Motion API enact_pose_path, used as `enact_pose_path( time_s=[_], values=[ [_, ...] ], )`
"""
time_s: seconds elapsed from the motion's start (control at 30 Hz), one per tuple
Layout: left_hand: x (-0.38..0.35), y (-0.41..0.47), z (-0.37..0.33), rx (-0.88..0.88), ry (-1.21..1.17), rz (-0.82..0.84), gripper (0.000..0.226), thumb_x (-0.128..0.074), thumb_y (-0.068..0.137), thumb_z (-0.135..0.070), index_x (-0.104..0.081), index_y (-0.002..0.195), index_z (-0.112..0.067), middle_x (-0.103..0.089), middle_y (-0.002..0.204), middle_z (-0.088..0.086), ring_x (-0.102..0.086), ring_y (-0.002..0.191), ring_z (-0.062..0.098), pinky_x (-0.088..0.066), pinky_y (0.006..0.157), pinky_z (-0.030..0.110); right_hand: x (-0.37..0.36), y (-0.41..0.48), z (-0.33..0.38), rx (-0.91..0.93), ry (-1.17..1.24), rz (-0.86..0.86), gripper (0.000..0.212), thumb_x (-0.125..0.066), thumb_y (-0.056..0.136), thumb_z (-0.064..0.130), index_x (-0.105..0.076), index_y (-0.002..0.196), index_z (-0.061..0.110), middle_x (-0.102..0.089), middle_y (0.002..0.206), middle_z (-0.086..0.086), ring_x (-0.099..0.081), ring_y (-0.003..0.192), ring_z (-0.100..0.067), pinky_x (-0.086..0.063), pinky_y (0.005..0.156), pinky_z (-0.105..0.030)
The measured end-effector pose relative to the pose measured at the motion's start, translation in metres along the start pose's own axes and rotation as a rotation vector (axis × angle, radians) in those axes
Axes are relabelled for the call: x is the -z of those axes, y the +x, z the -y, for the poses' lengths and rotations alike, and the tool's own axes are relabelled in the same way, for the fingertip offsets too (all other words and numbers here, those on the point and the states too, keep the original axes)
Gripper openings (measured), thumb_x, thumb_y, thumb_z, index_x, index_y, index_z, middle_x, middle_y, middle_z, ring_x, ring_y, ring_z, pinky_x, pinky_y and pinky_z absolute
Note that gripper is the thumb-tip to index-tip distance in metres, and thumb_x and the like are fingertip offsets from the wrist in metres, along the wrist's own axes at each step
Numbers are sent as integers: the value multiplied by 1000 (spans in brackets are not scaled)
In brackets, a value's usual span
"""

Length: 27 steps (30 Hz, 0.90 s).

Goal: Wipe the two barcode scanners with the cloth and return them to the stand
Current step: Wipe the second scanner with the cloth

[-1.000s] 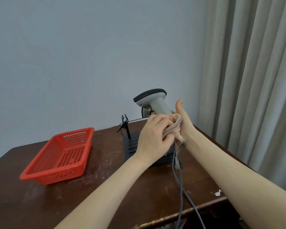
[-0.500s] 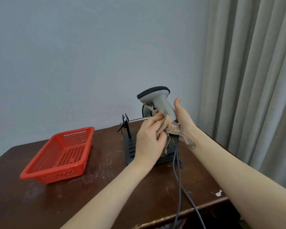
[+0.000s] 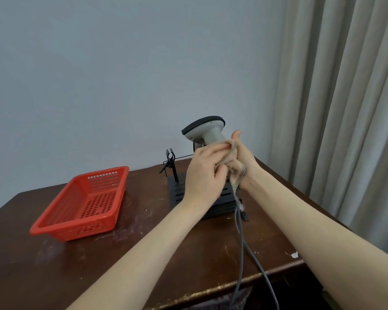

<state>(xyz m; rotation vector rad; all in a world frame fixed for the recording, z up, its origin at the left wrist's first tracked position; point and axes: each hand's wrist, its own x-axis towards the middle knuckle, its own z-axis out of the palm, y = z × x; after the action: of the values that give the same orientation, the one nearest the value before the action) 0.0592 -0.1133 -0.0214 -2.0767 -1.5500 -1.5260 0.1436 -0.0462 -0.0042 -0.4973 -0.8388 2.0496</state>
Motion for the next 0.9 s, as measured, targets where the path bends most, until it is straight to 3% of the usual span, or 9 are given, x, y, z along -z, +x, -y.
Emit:
enact_pose_path(
  time_s=[0.07, 0.2, 0.33, 0.43, 0.5, 0.57, 0.67, 0.77, 0.9],
  values=[
    [3, 2, -3, -41, 31, 38, 51, -35, 77, -22, -65, 118, -17, -64, 116, -10, -47, 109, 11, -34, 95, 15, 0, 0, -3, -33, 72, 46, 75, -30, 91, 68, -61, 78, 1, -67, 63, -14, -70, 58, -21, -54, 50, -24],
    [13, 30, 10, -9, 247, 41, 49, -32, 86, -25, -56, 127, -13, -58, 128, -2, -43, 118, 19, -35, 100, 27, -2, 2, -9, 132, -268, -49, 67, -26, 94, 63, -64, 94, 7, -72, 78, -11, -70, 81, -21, -55, 74, -31],
    [11, 37, 2, 13, 357, 20, 40, -37, 88, -26, -63, 116, -14, -65, 116, -1, -44, 112, 20, -42, 93, 33, -4, 5, -10, 162, -242, -90, 60, -28, 96, 59, -61, 88, 10, -69, 74, -9, -66, 75, -18, -53, 71, -28],
    [6, 25, -4, -25, 242, 10, 40, -34, 82, -29, -67, 98, -13, -67, 100, -1, -49, 106, 18, -43, 89, 35, -5, 1, -7, 138, -104, -8, 68, -23, 95, 63, -60, 84, 7, -65, 76, -12, -68, 68, -16, -55, 62, -22],
    [3, 12, -4, -80, 93, -8, 44, -36, 77, -26, -68, 102, -10, -67, 104, -1, -52, 107, 16, -42, 94, 29, -3, 1, -3, 138, -30, -23, 71, -24, 95, 64, -59, 77, 5, -65, 64, -11, -68, 58, -15, -53, 53, -19],
    [4, -1, -1, -105, -72, 9, 43, -39, 75, -21, -69, 104, -9, -67, 101, -2, -55, 102, 11, -43, 92, 18, 0, 2, 2, 158, -45, -59, 72, -26, 94, 65, -64, 91, 4, -69, 68, -12, -69, 61, -19, -54, 56, -23],
    [14, -2, 2, 126, -226, -91, 25, -43, 80, -17, -67, 87, -21, -66, 80, -3, -54, 70, 4, -43, 69, 13, 1, 0, 7, 177, -148, -126, 53, -35, 99, 52, -67, 96, 9, -69, 76, -11, -64, 63, -21, -54, 61, -28],
    [23, 21, 9, 481, -458, -360, 25, -42, 91, -7, -62, 83, -20, -63, 78, -4, -57, 74, 11, -49, 75, 31, -3, -5, 10, 207, -247, -203, 29, -51, 97, 33, -65, 85, 11, -64, 64, -7, -55, 52, -18, -46, 47, -22],
    [16, 35, -7, 652, -660, -174, 14, -51, 95, -24, -65, 93, -21, -70, 95, 2, -66, 92, 16, -54, 82, 32, -5, 0, 4, 356, -423, -174, 26, -43, 101, 22, -65, 115, 18, -66, 98, 4, -61, 92, -15, -50, 62, -19]
  ],
)
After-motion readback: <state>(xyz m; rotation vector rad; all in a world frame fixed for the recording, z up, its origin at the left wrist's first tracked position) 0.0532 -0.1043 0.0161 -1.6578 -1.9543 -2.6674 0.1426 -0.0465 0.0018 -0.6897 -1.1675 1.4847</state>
